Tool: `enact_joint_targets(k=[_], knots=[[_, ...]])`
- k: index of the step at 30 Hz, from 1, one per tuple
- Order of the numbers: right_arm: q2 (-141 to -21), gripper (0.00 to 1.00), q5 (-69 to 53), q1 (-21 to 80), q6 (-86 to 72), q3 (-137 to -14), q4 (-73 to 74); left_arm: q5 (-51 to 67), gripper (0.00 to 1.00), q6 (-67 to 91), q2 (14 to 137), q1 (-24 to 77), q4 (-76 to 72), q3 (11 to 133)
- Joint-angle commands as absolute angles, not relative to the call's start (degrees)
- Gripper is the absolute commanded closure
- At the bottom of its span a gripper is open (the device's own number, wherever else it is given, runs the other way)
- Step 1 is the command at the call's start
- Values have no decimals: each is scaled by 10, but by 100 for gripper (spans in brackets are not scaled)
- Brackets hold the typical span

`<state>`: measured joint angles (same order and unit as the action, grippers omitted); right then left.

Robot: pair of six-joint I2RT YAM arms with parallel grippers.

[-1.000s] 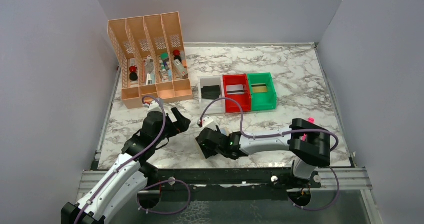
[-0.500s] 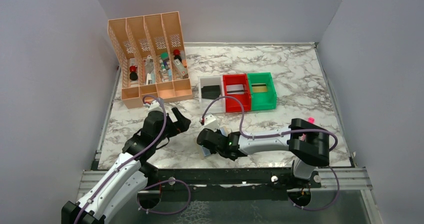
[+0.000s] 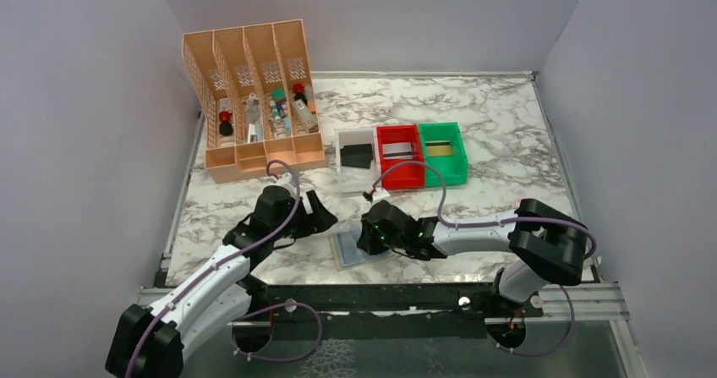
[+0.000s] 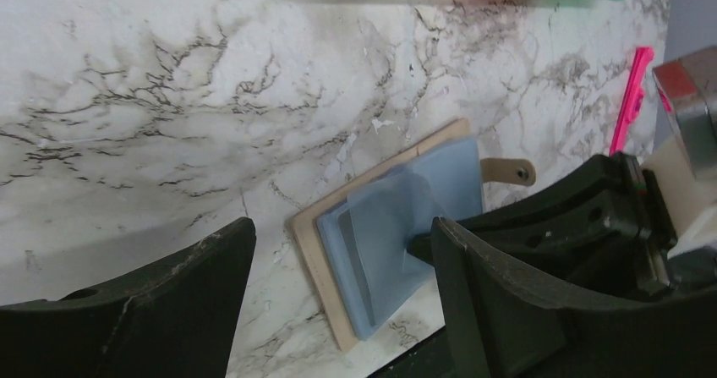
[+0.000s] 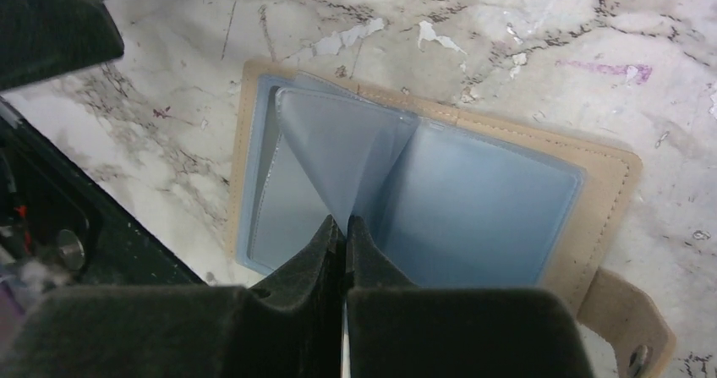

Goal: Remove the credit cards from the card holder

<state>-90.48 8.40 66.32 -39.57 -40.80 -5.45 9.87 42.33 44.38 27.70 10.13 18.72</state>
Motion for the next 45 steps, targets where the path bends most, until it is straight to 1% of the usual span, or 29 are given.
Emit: enact_joint_targets(k=[1,6,10,16,20,27,45], knots=[[-888,95,3,640,-459,-362,-149,195,24,420,471,275,32,177],[-887,98,-15,608,-521,-300,-219,224,32,441,463,284,-7,161],[-893,98,-39,585,-551,-262,-269,224,33,456,463,305,-35,150],[-913,99,-58,568,-581,-231,-310,174,33,475,503,360,-64,152],[-911,99,-48,562,-588,-218,-308,138,33,486,532,398,-80,160],[-905,99,-36,557,-593,-206,-301,120,34,503,562,422,-101,158],[-905,99,-32,552,-593,-205,-296,114,35,532,583,437,-120,143]])
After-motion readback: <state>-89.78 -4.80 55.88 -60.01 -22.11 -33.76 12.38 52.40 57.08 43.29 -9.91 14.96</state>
